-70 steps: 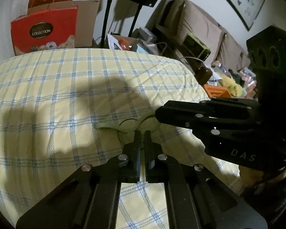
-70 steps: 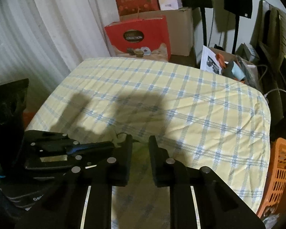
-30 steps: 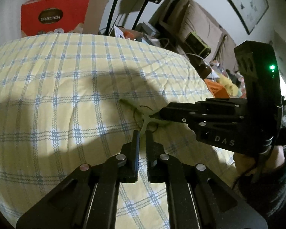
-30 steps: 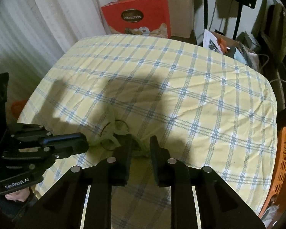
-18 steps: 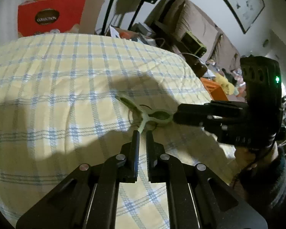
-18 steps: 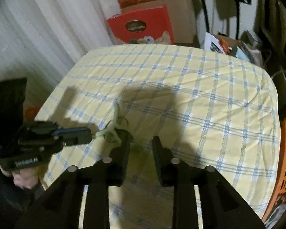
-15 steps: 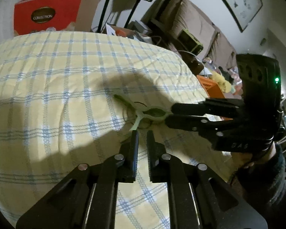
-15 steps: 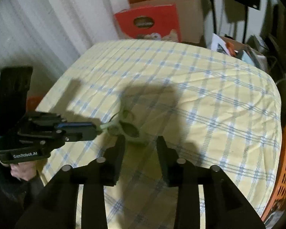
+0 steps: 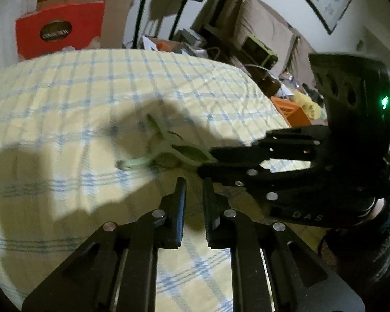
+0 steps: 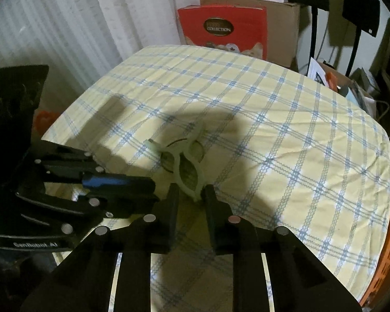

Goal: Organize objects
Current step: 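Grasp the green clip with the right gripper while the left gripper opens to release it, then carry the green clip over the orange basket with the right gripper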

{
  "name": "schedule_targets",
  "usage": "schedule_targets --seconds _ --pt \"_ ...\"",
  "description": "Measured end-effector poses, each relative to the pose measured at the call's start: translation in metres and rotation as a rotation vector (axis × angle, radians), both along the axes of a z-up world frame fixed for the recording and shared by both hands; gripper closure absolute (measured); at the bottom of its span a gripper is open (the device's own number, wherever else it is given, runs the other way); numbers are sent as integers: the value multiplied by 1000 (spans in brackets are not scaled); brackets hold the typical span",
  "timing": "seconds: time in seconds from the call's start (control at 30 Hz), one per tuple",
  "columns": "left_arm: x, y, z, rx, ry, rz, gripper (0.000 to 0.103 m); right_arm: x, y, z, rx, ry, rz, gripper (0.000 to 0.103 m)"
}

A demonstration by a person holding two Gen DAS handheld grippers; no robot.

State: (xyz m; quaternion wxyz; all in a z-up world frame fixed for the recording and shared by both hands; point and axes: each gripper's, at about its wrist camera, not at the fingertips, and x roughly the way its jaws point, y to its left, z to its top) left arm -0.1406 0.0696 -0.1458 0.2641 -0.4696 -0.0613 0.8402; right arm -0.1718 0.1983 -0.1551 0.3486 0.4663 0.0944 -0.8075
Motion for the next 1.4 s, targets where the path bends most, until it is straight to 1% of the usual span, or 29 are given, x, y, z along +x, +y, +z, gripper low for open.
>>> schedule_targets --seconds 0.03,0.1,0.13,0.17,0.23,0.3,0.37,0.43,0.5,0.57,0.67,0.8,0.87,0.9,1.03,1.23,1.4 --pt "-1 -5 3 -10 12 15 91 0 0 0 1 -1 -1 85" --pt "-5 -19 8 1 33 55 82 1 1 1 4 -1 -1 85" --pt "-8 -26 8 8 31 70 74 1 1 0 4 -1 -2 85" --pt "-11 -31 6 6 32 90 71 1 2 0 2 -3 -3 85" --pt "-16 -34 0 -27 19 124 69 0 3 0 -5 -7 -7 85" --pt "-17 -33 -6 -53 13 133 67 1 4 -1 -9 -9 -9 85" --pt "-15 -29 -8 -79 35 117 63 0 4 -1 -7 -8 -8 85" --pt "-15 -25 -8 -75 37 84 61 0 4 -1 -8 -8 -8 85" --pt "-19 -17 -7 -77 44 19 61 0 4 -1 -11 -10 -8 85" --pt "-27 -9 -7 -99 50 -31 61 -1 4 -1 -16 -16 -6 85" --pt "-33 -2 -7 -119 60 -84 62 -1 4 -1 -18 -18 -11 85" --pt "-26 2 -8 -148 87 -80 64 0 4 -1 -21 -17 -15 85" --pt "-21 6 -8 -192 107 -80 69 0 4 0 -10 -4 -8 85" --pt "-19 7 -8 -207 113 -79 70 1 4 0 -7 1 -9 84" --pt "-14 6 -5 -204 117 -64 75 0 7 1 -13 1 -20 84" --pt "-12 10 4 -210 129 -62 75 3 10 11 -28 18 -36 84" --pt "-4 13 18 -202 145 -61 75 9 18 27 -52 46 -49 84"
